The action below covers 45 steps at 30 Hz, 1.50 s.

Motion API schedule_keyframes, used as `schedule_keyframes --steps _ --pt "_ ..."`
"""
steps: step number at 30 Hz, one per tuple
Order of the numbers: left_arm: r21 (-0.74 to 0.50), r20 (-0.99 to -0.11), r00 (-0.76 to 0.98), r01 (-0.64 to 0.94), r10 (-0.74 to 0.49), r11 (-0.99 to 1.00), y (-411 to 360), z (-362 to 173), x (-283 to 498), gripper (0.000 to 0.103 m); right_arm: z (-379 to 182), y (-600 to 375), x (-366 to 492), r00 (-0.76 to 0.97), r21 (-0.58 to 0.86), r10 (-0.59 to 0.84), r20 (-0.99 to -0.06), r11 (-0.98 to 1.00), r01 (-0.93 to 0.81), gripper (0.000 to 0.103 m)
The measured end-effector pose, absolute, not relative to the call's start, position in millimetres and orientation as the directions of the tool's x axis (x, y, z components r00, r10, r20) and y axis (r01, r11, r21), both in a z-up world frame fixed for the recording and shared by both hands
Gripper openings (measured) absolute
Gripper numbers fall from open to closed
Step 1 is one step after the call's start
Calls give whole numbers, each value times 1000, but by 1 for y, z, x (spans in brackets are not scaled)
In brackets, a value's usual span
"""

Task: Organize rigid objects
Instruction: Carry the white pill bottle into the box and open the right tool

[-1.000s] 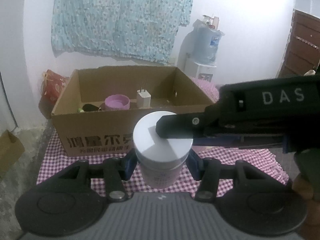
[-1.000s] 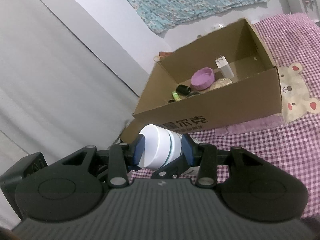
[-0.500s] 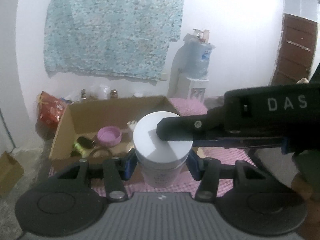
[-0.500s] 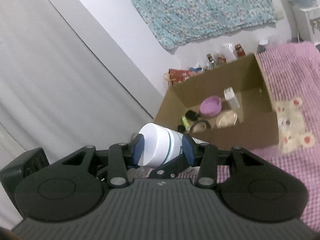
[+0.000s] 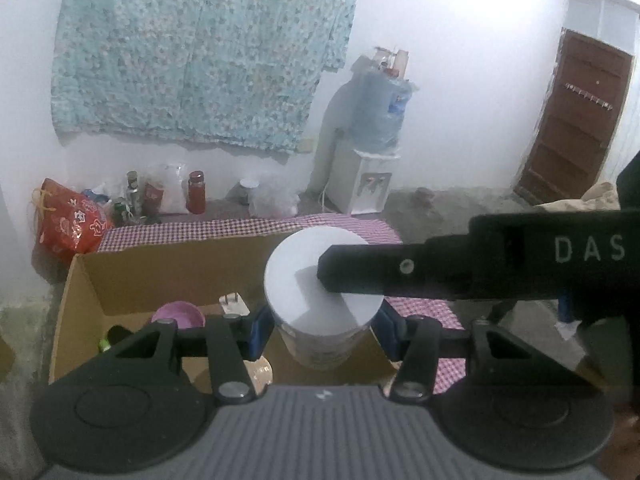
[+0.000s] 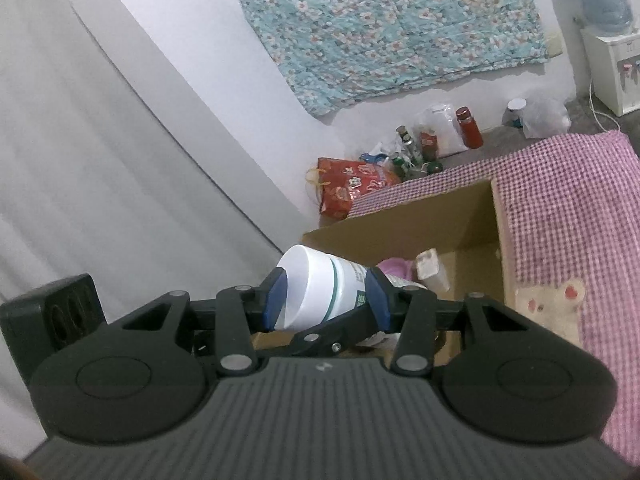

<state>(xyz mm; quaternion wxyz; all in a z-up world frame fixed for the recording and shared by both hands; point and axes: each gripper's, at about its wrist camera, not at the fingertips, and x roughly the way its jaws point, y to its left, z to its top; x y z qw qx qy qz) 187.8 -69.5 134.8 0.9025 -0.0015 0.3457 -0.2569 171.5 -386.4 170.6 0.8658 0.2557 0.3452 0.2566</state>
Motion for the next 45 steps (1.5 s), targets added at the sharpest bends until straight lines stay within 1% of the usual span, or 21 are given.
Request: schedule_keyframes --steps 3,9,14,22,24,28,30,33,36,40,45 --pt "-173 -655 611 452 -446 875 -81 118 213 54 154 -388 201 617 626 620 -485 739 -251 44" --pt "-194 -721 552 419 -419 887 -96 74 253 54 102 -388 252 573 636 612 -544 747 -195 44" --pt "-194 -764 508 408 -398 892 -101 46 268 54 65 -385 273 538 634 605 -587 756 -159 44" --pt "-184 -793 479 402 -377 897 -107 26 274 55 44 -379 284 528 592 572 -628 791 -153 44" --pt "-176 -798 478 398 -367 900 -110 27 273 60 43 -379 284 529 594 575 -624 789 -158 45" --pt "-164 -802 482 392 -354 905 -111 27 271 67 43 -379 284 539 582 562 -627 798 -154 47" --pt "-161 -794 492 395 -357 904 -112 30 269 78 45 -381 282 548 575 552 -628 804 -151 48" --pt "-148 -773 519 412 -365 899 -112 38 261 86 49 -386 276 569 573 544 -616 806 -150 50" --pt "-120 -759 547 414 -352 903 -112 46 255 90 55 -391 268 597 570 532 -601 808 -148 51" --pt "-84 -753 577 391 -316 916 -114 60 242 91 67 -398 258 625 566 518 -584 812 -144 51" --pt "-49 -722 627 374 -292 926 -117 80 218 94 94 -402 233 675 544 496 -546 823 -164 53"
